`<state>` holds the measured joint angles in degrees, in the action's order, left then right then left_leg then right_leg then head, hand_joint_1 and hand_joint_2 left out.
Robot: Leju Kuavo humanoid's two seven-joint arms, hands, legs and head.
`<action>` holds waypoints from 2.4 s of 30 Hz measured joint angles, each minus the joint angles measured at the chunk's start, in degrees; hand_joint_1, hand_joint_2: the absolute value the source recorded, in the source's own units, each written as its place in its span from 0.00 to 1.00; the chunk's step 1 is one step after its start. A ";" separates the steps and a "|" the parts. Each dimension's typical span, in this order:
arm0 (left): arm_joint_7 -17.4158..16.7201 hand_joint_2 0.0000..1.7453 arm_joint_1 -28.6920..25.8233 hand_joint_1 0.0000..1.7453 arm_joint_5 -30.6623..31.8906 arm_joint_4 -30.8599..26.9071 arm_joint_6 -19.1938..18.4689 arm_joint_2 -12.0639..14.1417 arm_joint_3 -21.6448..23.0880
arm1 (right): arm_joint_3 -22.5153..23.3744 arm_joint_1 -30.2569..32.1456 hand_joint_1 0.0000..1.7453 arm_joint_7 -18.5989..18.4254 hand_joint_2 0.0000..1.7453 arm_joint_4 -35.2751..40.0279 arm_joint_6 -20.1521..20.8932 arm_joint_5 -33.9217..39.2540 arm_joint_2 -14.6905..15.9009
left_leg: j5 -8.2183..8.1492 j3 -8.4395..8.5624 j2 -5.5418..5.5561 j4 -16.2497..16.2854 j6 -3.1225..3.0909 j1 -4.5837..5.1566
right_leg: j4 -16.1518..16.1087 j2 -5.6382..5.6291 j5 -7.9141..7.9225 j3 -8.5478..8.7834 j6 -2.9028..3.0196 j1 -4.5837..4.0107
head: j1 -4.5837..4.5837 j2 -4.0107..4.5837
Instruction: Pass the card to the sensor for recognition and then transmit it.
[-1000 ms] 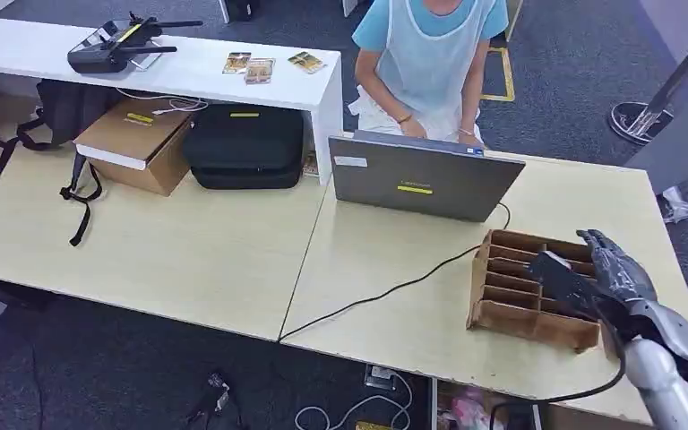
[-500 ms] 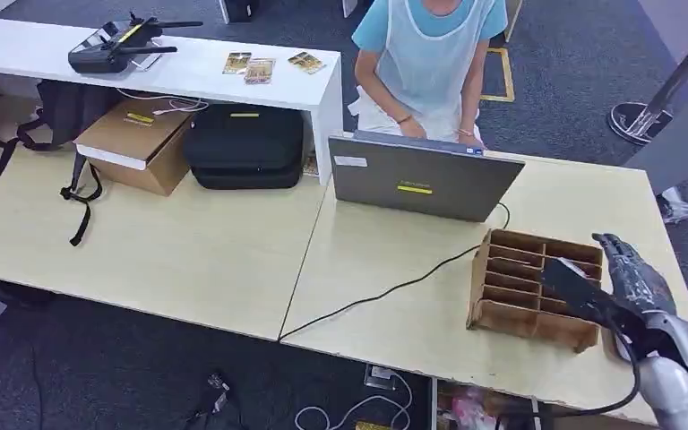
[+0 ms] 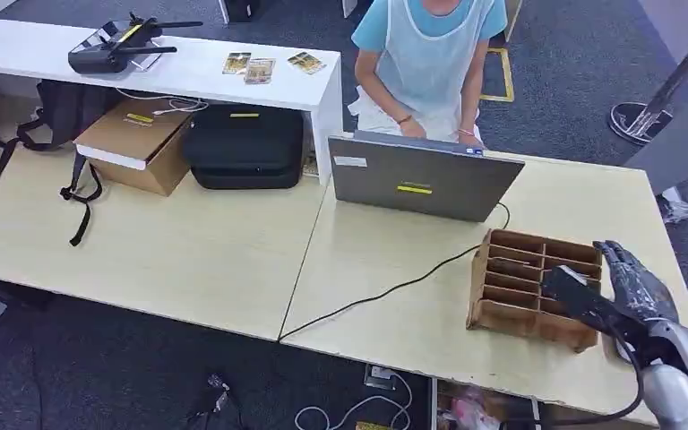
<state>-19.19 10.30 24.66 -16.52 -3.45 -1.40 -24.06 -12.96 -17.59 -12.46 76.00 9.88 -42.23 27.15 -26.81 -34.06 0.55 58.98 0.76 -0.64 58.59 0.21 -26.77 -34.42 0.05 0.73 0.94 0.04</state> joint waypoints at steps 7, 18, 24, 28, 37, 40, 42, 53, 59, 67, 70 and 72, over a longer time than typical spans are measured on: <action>0.00 0.00 0.01 0.00 -0.05 -0.02 -0.28 0.09 0.00 | -0.35 -0.42 0.14 0.04 1.00 -0.59 0.48 -0.18 0.00 | 0.00 -0.01 0.01 0.00 0.00 0.00 | 0.01 0.01 0.00 0.01 0.00 0.00 | 0.00 0.00; 0.00 0.00 0.40 0.00 0.41 -0.20 -0.48 -0.02 0.04 | -1.36 -1.19 0.16 0.04 1.00 -1.84 0.48 -0.18 0.00 | 0.00 -0.01 0.01 0.00 0.00 0.00 | 0.00 0.01 0.00 0.00 0.00 0.00 | 0.00 0.00; 0.00 0.00 0.85 0.00 0.44 -0.20 -0.61 -0.02 0.18 | -1.62 -1.29 0.40 0.04 1.00 -2.25 0.46 -0.20 -0.02 | 0.00 0.00 0.01 0.00 0.00 0.00 | 0.00 0.01 0.00 0.01 0.00 0.00 | 0.00 0.00; 0.00 0.00 0.96 0.00 1.05 -0.22 -0.74 -0.02 0.46 | -1.60 -1.34 0.88 -0.13 1.00 -2.38 0.20 -0.18 0.00 | 0.00 0.02 0.00 0.00 0.00 0.00 | -0.01 0.01 0.00 0.00 0.00 0.00 | -0.02 0.00; 0.00 0.00 1.14 0.00 1.35 -0.22 -1.60 0.00 1.29 | -0.63 -0.67 1.00 -0.90 1.00 -0.94 -0.06 0.74 0.77 | 0.00 0.07 -0.01 0.00 0.00 0.00 | -0.02 -0.03 0.00 0.04 0.00 0.00 | 0.00 0.00; 0.00 0.00 1.15 0.00 1.27 -0.22 -1.70 0.00 1.40 | -0.37 -0.17 0.99 -0.90 1.00 -0.46 -0.11 1.13 1.16 | 0.00 0.10 -0.01 0.00 0.00 0.00 | -0.02 -0.02 0.00 0.06 0.00 0.00 | 0.00 0.00; 0.00 0.00 1.15 0.00 1.03 -0.22 -1.90 0.02 1.40 | -0.02 0.08 0.98 -0.87 1.00 -0.22 -0.17 1.44 1.44 | 0.00 0.10 -0.01 0.00 0.00 0.00 | -0.02 -0.02 0.00 0.08 0.00 0.00 | 0.00 0.00; 0.00 0.00 1.05 0.00 -0.31 -0.20 -2.38 0.61 1.40 | 0.30 0.64 0.74 -0.48 1.00 0.50 -0.11 2.36 2.19 | 0.00 0.10 -0.01 0.00 0.00 0.00 | -0.01 -0.01 0.00 0.10 0.00 -0.01 | 0.00 0.00; 0.00 0.00 1.05 0.00 -0.48 -0.20 -2.36 0.72 1.40 | 0.30 0.64 0.67 -0.57 1.00 0.68 -0.65 3.08 2.27 | 0.00 0.10 0.00 0.00 0.00 0.00 | -0.01 -0.02 0.00 0.10 0.00 0.00 | 0.00 0.00; 0.00 0.00 1.03 0.00 -0.96 -0.20 -2.32 0.94 1.40 | 0.50 0.38 0.34 -0.65 1.00 0.94 -2.78 3.26 1.99 | 0.00 0.05 0.01 0.00 0.00 0.00 | 0.00 0.00 0.00 0.09 0.00 0.00 | 0.00 0.00; 0.00 0.00 0.95 0.00 -1.23 -0.20 -2.27 0.98 1.33 | 1.31 -0.76 0.36 0.61 1.00 0.94 -6.80 4.17 1.73 | 0.00 0.05 0.00 0.00 0.00 0.00 | 0.01 0.00 0.00 0.08 0.00 0.00 | 0.00 0.00; 0.00 0.00 0.79 0.00 -1.49 -0.20 -2.27 1.14 1.29 | 2.34 -1.40 0.36 1.58 1.00 0.94 -9.67 5.12 1.51 | 0.00 0.05 0.01 0.00 0.00 0.00 | 0.00 0.01 0.00 0.08 0.00 0.00 | 0.00 0.00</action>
<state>-19.19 11.09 23.17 -16.72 -5.73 -0.26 -22.78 -10.62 -18.99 -10.88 76.94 0.21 -37.11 28.65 -26.81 -34.01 0.56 58.98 0.76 -0.64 58.59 0.22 -26.77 -34.33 0.04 0.74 0.94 0.04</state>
